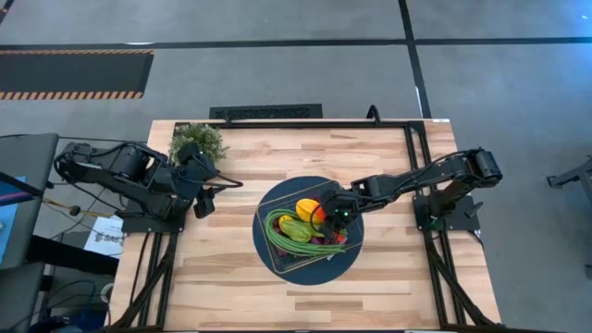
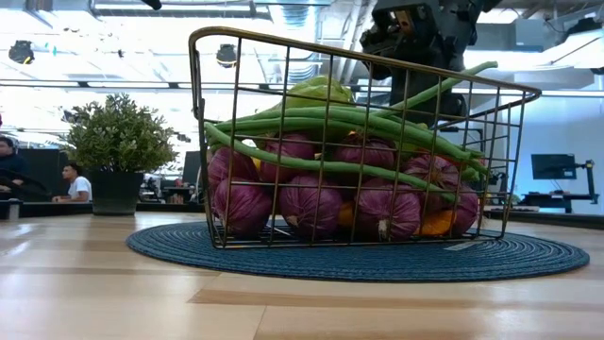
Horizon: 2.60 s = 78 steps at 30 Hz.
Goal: Build produce basket
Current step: Put the orange carrot into the gold wire basket, then return to Home Position
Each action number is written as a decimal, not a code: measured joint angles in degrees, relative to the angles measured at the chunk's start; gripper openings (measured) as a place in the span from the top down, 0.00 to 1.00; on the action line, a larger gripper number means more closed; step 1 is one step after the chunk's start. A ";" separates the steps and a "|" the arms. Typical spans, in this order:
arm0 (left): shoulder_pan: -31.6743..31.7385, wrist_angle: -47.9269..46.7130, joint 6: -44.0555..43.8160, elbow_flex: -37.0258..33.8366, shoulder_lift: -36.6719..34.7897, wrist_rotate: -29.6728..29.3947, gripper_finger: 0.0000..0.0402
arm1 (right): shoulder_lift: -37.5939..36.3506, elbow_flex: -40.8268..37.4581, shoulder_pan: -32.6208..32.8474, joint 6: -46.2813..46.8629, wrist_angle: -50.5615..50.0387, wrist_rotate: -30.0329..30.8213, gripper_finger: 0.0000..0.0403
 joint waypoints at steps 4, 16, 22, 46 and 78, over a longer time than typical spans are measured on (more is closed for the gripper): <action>0.00 0.00 0.00 -0.01 0.00 0.09 0.47 | 0.00 0.00 -0.04 -1.34 -0.04 -2.74 0.54; 0.00 0.00 0.91 0.00 0.02 0.14 0.47 | -0.02 0.00 -0.04 -3.25 -0.05 -3.06 0.53; 0.01 -0.58 1.56 -0.02 0.01 0.21 0.47 | -0.02 1.97 -0.04 -3.62 -1.01 -3.08 0.53; -1.14 -3.71 5.15 -0.04 -1.65 1.46 0.47 | -1.01 14.24 -1.10 -9.45 -6.35 2.89 0.55; -10.22 19.61 5.60 -22.91 -18.46 -2.31 0.64 | -17.78 16.39 12.14 -46.79 -5.94 15.07 0.57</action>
